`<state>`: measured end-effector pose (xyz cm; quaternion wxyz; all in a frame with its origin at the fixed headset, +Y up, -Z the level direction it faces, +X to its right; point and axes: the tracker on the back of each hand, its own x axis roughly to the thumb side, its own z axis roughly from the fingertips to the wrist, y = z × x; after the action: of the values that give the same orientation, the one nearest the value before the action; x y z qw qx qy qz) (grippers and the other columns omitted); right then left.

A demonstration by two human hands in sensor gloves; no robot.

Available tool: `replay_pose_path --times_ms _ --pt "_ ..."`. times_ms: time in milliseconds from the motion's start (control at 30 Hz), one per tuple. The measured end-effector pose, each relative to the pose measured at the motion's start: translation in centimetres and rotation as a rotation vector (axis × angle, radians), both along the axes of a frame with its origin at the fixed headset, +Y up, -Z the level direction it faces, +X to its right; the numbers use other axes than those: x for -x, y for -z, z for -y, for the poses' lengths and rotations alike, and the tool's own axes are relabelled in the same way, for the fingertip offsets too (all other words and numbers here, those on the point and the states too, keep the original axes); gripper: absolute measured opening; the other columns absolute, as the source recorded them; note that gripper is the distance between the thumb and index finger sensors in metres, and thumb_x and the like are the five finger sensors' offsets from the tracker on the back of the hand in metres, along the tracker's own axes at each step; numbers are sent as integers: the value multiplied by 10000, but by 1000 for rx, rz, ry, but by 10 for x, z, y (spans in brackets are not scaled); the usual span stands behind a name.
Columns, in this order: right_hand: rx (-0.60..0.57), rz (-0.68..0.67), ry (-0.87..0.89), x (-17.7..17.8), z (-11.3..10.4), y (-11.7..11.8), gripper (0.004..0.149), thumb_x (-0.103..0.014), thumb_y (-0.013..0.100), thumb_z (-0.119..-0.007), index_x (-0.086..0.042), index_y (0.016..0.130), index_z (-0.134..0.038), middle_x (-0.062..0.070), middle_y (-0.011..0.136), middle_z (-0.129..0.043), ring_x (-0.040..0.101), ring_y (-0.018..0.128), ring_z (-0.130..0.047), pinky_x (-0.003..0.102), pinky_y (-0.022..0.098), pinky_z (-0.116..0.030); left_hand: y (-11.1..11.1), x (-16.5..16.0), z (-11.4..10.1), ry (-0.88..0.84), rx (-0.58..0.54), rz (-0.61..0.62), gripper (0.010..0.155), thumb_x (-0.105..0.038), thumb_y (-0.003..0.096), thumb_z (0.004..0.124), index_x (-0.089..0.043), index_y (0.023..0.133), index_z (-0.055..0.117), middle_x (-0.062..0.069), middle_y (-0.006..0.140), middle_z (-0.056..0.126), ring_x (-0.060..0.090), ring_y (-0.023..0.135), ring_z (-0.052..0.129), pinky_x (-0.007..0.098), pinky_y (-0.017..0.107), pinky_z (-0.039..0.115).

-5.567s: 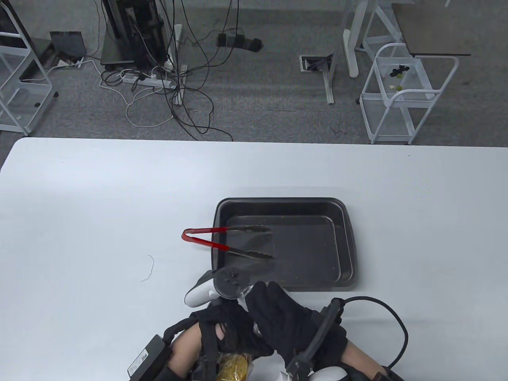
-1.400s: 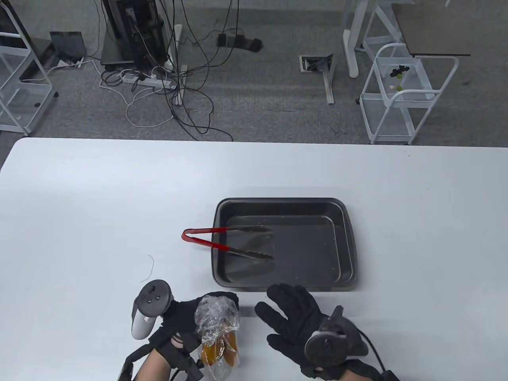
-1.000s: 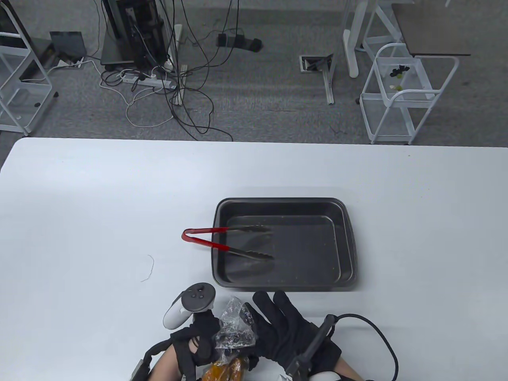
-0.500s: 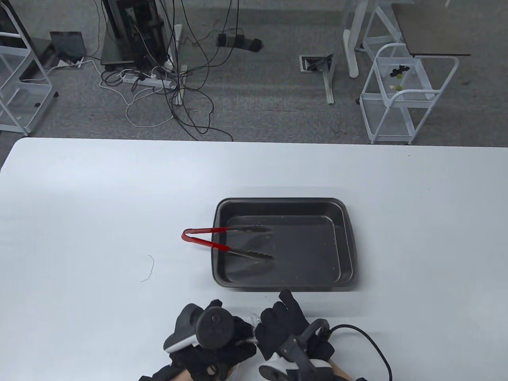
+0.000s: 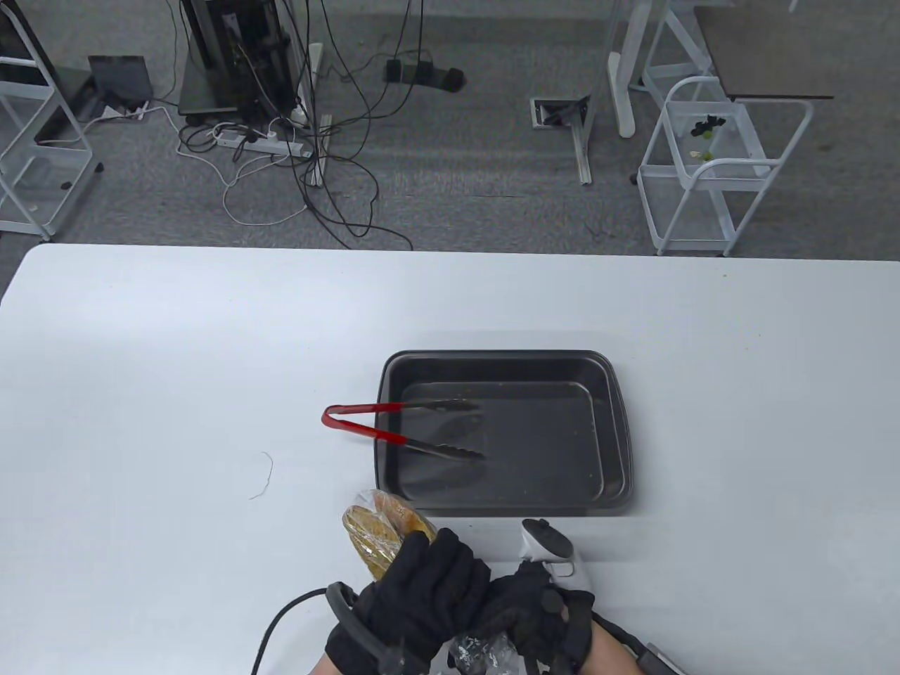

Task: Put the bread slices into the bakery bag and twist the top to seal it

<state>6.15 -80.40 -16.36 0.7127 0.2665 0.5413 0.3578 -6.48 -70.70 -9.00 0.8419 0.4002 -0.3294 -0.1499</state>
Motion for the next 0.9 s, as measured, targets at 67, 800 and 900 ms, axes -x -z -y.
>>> replay_pose_path --times_ms 67,800,900 --pt "13 -42 42 6 -1 -3 429 -358 453 -810 52 451 -936 234 518 -1046 479 413 -994 671 594 -647 1 -1 0 -3 -3 -36 457 -480 447 853 -381 876 731 -78 936 792 235 976 723 649 828 242" --pt "-2323 595 -820 -22 -106 -50 814 -468 439 -795 -355 1079 -305 253 1143 -377 577 992 -513 730 698 -403 109 108 43 -1134 1729 632 455 -426 547 791 -234 958 773 41 910 925 348 902 896 702 816 360" --pt "-2572 586 -819 -5 -104 -66 812 -433 440 -791 -379 1058 -267 233 1149 -339 560 1014 -471 722 712 -383 110 95 53 -1006 1916 712 469 -434 553 787 -207 964 778 39 899 945 352 883 920 701 815 364"
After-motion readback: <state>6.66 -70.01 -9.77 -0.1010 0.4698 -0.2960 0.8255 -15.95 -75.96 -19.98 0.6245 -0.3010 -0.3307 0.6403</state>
